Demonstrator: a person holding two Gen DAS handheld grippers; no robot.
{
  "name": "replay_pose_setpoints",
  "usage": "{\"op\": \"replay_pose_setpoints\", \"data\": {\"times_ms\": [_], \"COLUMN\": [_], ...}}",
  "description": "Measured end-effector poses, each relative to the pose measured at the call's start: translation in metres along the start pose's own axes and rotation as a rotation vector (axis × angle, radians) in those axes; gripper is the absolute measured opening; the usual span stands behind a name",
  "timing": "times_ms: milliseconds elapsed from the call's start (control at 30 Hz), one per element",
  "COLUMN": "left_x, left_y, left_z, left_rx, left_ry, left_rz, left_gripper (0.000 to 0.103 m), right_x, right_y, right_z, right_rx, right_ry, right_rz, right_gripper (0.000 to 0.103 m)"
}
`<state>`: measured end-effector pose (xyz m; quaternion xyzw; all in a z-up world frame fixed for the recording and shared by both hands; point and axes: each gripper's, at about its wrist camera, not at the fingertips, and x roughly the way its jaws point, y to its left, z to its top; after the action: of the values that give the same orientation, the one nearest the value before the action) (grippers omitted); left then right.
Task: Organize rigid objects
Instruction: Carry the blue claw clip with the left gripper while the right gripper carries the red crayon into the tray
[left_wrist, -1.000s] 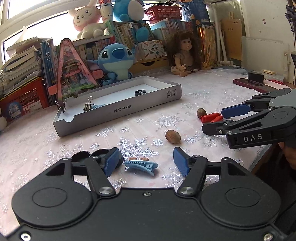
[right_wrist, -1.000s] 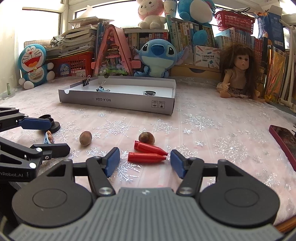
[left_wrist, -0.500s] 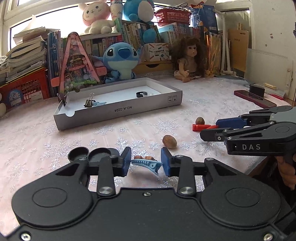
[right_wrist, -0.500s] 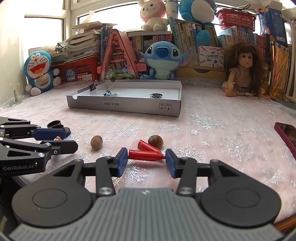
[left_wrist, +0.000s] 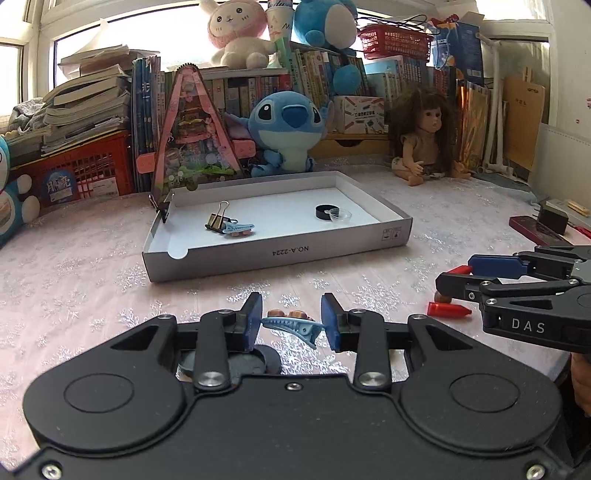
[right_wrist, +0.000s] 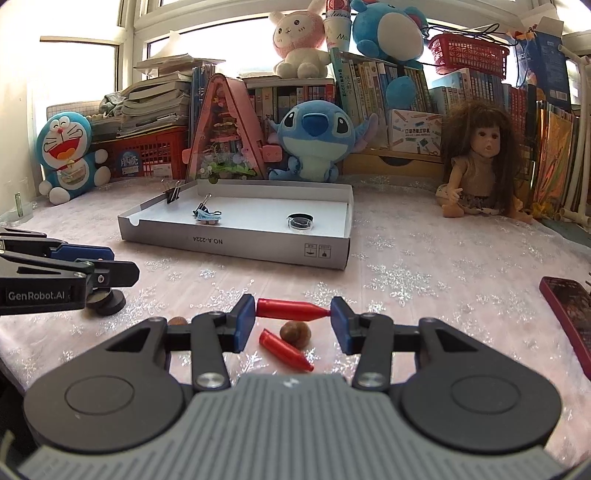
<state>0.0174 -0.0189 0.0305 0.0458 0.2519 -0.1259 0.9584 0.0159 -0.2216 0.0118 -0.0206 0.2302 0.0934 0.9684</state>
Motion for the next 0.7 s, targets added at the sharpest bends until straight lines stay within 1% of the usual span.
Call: {"op": "replay_pose_setpoints", "data": {"times_ms": [167,333,400,700], "left_x": [0.012,0.029,0.039,0.085], "left_y": [0.013,0.026,0.031,0.047], "left_z": [0.028,0.055,0.063,0.09], "left_rx": [-0.032,-0.055,-0.071,-0.122], "left_ry": [-0.005,-0.022,-0.018,-0.001], "left_rz": [0.024,0.057,0.068,0.115], "left_gripper": [0.033,0.033,0.033,0.033], "right_x": [0.014,0.031,0.038,0.077], "right_y": [-0.007,-0.01,-0.011,-0.015], "right_z": [0.019,0.039,0.046,0.076], "right_rx": [0.022,0.013,0.012,0.037], "right_ry": [-0.002,-0.009,-0.01,0.015], "right_rz": [-0.007,-0.015,-0.015,-0.013], "right_gripper": [0.05,0.05,0.05,0.05]}}
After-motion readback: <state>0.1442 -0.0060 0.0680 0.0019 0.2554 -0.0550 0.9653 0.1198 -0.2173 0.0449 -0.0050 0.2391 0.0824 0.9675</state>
